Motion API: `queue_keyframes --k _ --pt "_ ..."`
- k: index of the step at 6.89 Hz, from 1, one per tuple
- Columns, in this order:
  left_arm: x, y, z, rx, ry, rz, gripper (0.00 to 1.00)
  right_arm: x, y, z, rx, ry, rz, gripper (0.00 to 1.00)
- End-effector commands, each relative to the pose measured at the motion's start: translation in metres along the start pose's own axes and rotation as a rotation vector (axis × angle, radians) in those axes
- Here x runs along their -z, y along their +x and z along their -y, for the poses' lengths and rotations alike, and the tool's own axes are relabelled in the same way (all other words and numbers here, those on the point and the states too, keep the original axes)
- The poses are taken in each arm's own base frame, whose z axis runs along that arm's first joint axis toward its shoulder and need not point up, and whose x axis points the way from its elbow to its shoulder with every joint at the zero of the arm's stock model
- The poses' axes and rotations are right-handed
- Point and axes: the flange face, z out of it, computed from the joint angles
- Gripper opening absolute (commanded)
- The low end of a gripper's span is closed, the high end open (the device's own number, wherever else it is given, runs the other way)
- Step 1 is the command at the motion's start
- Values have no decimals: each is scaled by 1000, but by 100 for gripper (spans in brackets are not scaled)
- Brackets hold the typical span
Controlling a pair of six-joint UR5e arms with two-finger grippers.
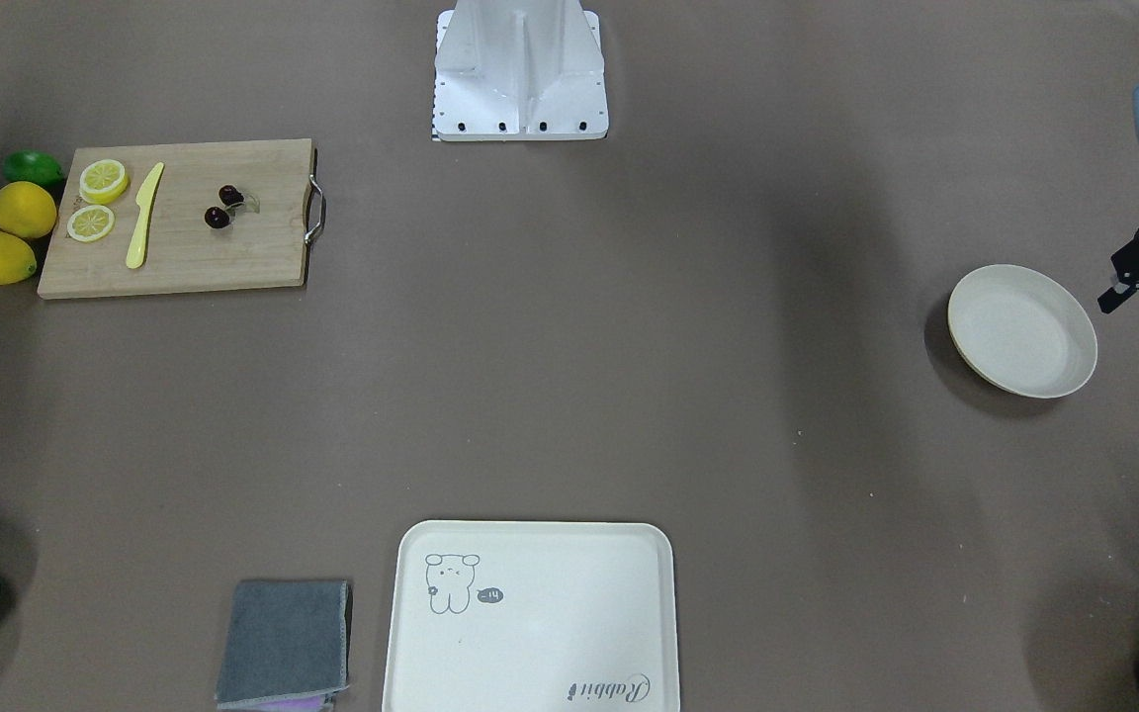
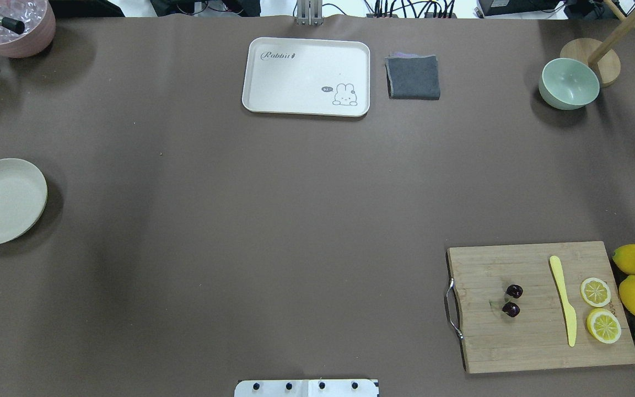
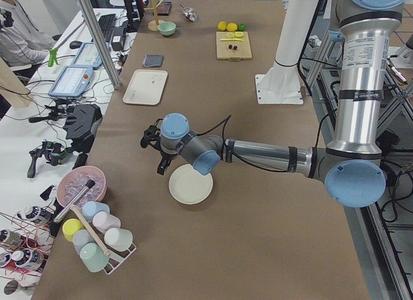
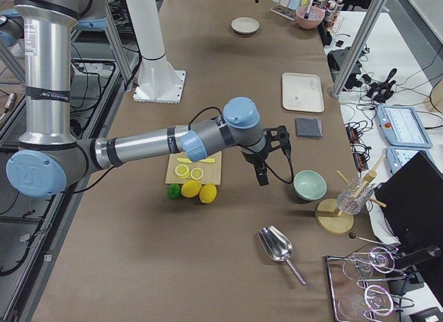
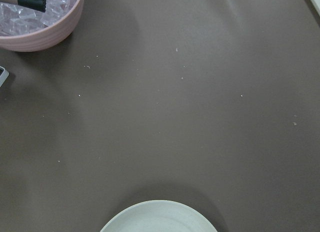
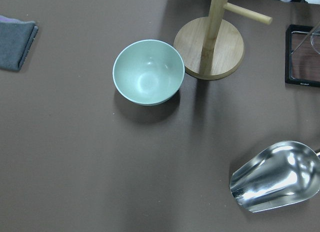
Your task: Place red cherry on plate
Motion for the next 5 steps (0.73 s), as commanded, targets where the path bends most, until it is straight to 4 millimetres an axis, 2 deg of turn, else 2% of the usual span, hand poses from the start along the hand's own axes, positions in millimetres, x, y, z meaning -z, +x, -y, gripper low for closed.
queue_keyframes --k 1,2,3,4,5 --pt "-80 -45 -45 -27 -49 39 97 -31 5 -28 13 -8 16 100" --pt "-90 -58 -61 -33 -52 46 89 -37 1 -29 8 -19 15 100" --pt "-93 -66 -75 -25 -64 51 77 -39 1 -29 6 -23 16 100" --pt "-94 -67 -87 -26 -74 49 55 -41 3 -31 3 -27 15 100" --pt "-95 -71 -101 -25 -83 50 41 -42 5 -34 -3 -32 13 100"
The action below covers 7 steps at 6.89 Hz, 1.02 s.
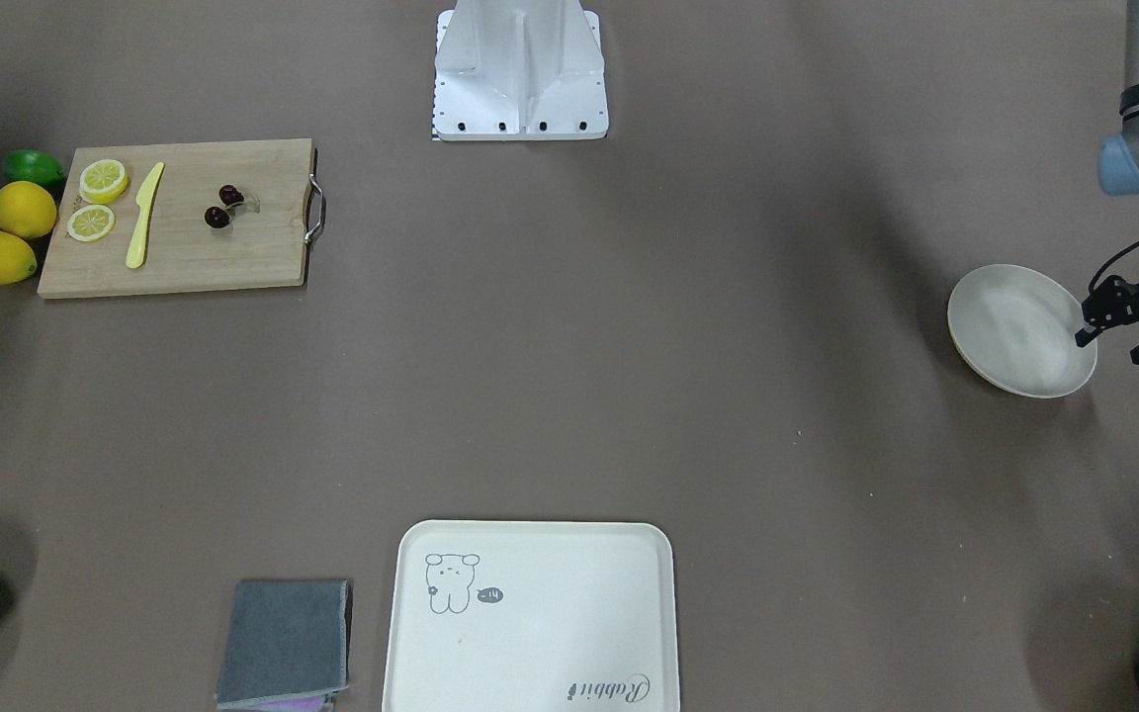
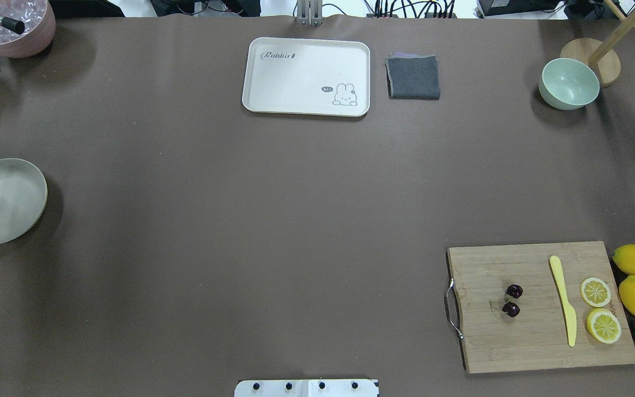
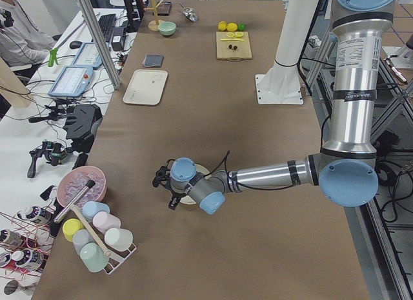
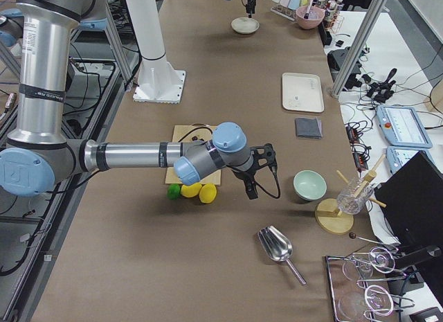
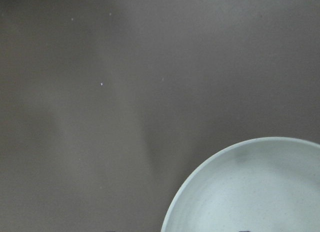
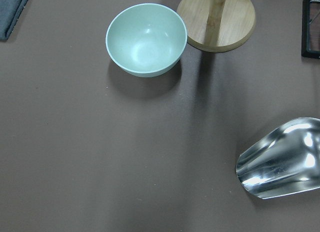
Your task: Place red cherry on plate
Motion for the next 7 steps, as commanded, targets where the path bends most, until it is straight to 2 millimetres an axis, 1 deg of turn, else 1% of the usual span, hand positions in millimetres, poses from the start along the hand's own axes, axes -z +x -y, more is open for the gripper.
queue_keyframes --k 1,2,3,4,5,6,7 --pt "-8 -3 -26 -4 -23 -3 34 -2 3 -5 -8 -8 0 100" --pt "-11 -1 -28 -9 -30 -6 30 -2 3 -6 -7 -8 -2 100" --pt "-13 0 -33 -8 -40 -8 30 -3 4 -6 -8 -9 -3 100" --pt "-14 1 -33 -5 -41 -8 29 -4 5 -7 -10 -11 -3 100" --pt "-13 2 -32 -6 -41 -11 9 -4 7 -12 -12 -15 -4 100" --pt "-9 8 -27 -14 -26 -20 0 -4 8 -13 -12 -15 -4 100" --pt "-3 18 -15 -39 12 -40 0 -4 8 -13 -12 -15 -4 100"
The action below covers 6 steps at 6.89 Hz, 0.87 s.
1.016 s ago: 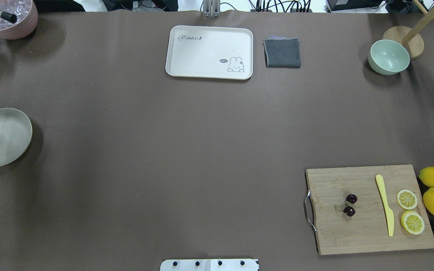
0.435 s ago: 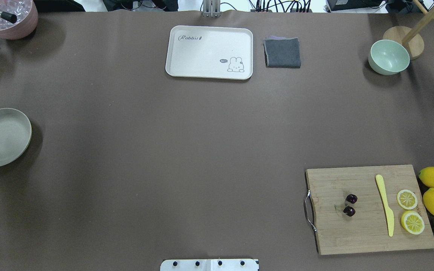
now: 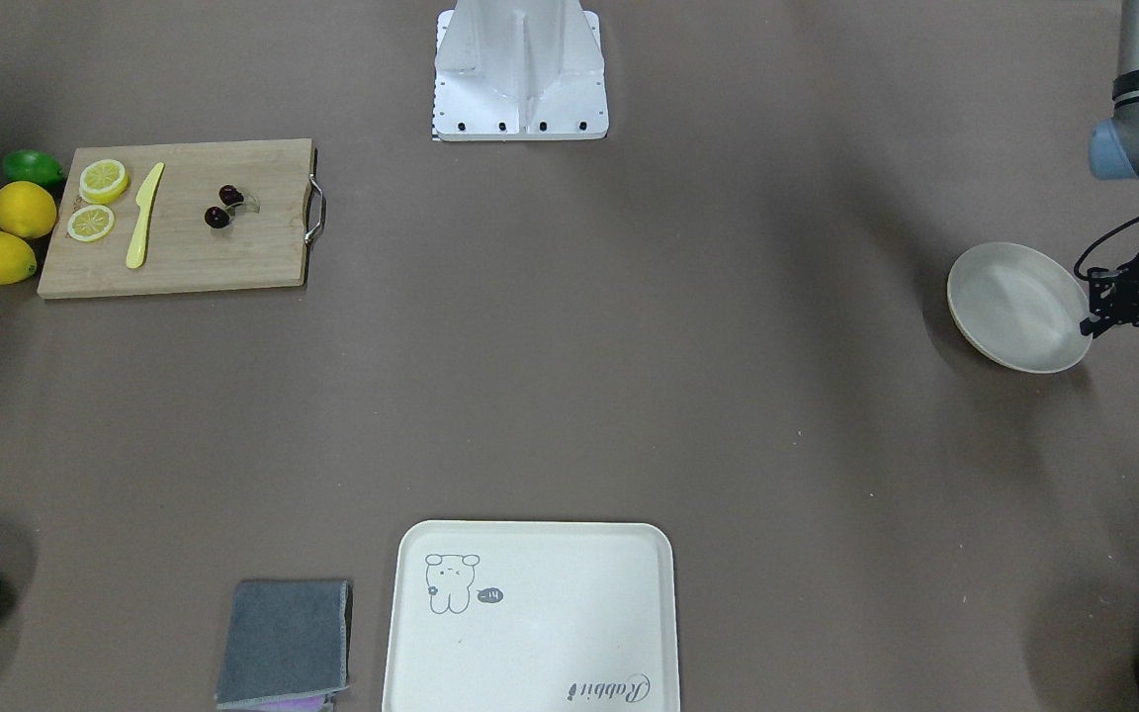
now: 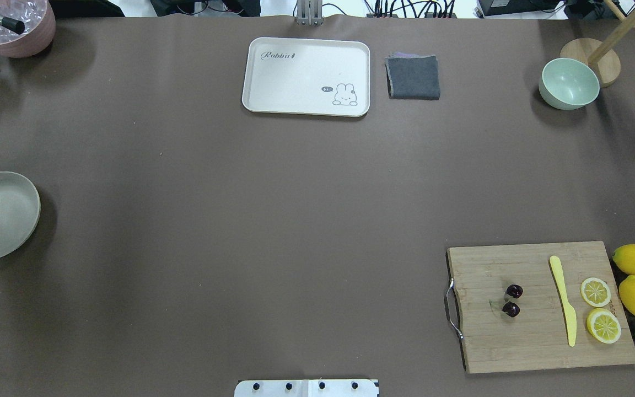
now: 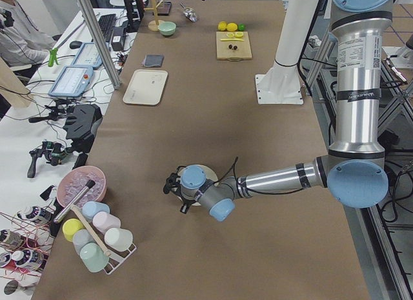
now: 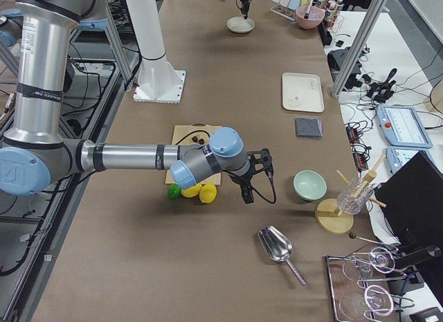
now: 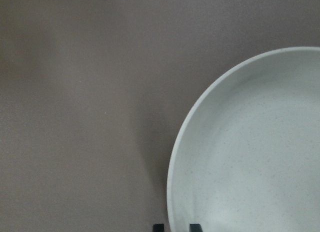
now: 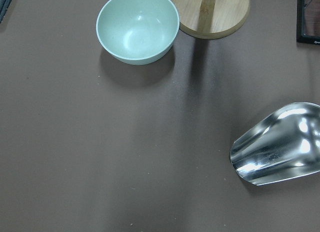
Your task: Place red cherry on plate
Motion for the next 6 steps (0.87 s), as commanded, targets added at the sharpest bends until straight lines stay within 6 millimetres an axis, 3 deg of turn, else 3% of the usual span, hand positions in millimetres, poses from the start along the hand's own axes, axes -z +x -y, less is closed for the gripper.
queue_keyframes --k 1,3,4,5,6 --pt "20 33 28 5 57 -76 0 0 1 -2 -1 -1 0 100" --pt "67 99 66 128 110 -209 0 -1 2 -4 -2 -2 -1 100" --pt "78 149 80 145 119 -262 0 0 1 -4 -3 -1 0 100" --pt "75 203 110 197 122 -311 0 0 1 -4 -3 -1 -2 100" --pt "56 262 138 262 121 -348 0 -1 2 -4 -4 -2 -2 100"
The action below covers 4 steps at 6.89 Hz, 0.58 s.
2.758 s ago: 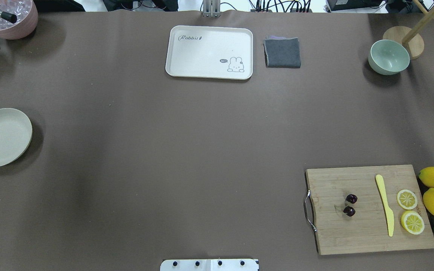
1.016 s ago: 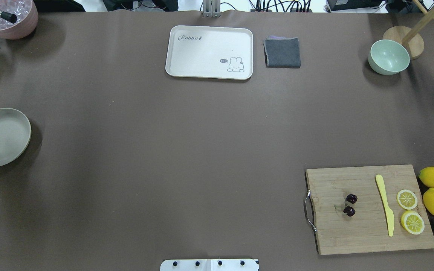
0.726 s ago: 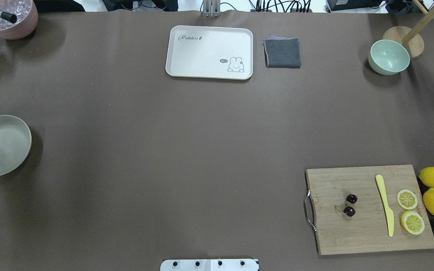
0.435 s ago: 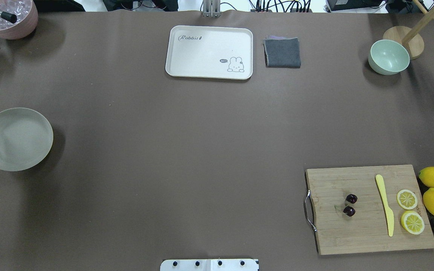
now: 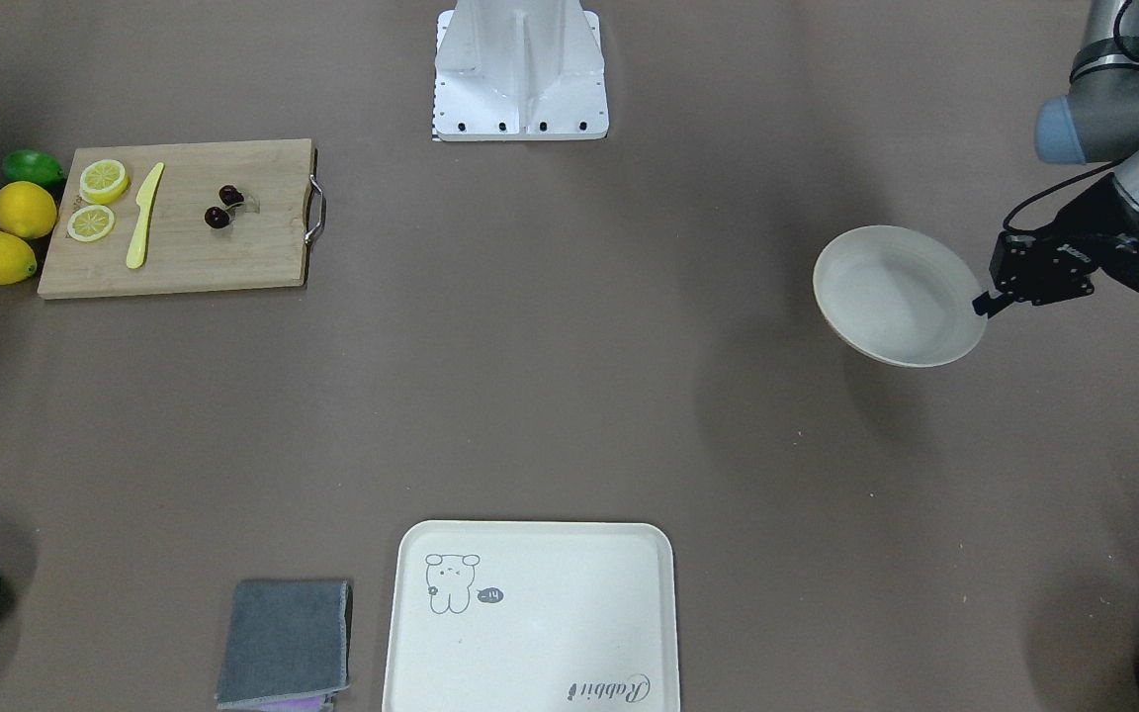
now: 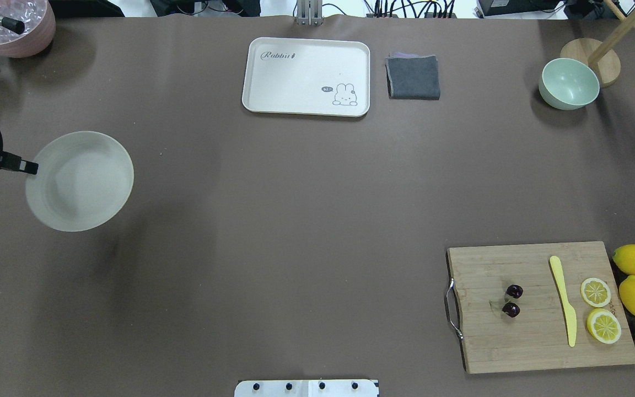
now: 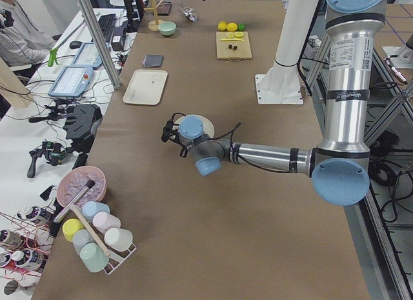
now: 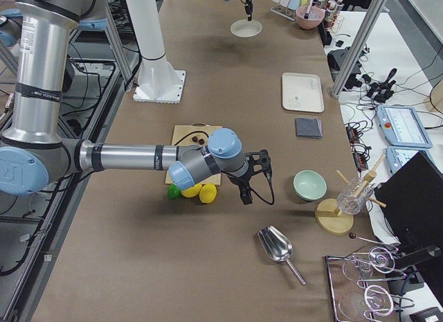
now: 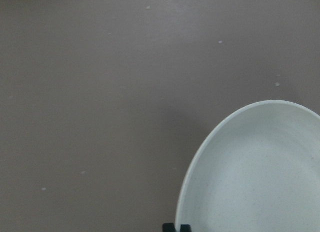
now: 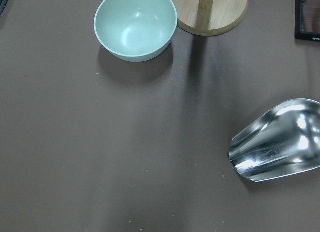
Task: Place red cherry on plate
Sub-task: 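Push the white plate with the left gripper toward the table center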
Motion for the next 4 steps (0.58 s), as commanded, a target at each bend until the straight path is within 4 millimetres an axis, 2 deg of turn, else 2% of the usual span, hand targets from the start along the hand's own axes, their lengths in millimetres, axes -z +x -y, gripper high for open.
queue_keyframes --k 1,3,4 --pt "-76 113 13 98 -3 -61 0 0 0 0 -1 -1 -1 100" --pt "-125 209 37 154 -27 -23 0 0 1 0 -2 -2 -1 100" --pt "-166 259 17 183 -29 -3 0 -1 1 -1 -4 -4 0 100"
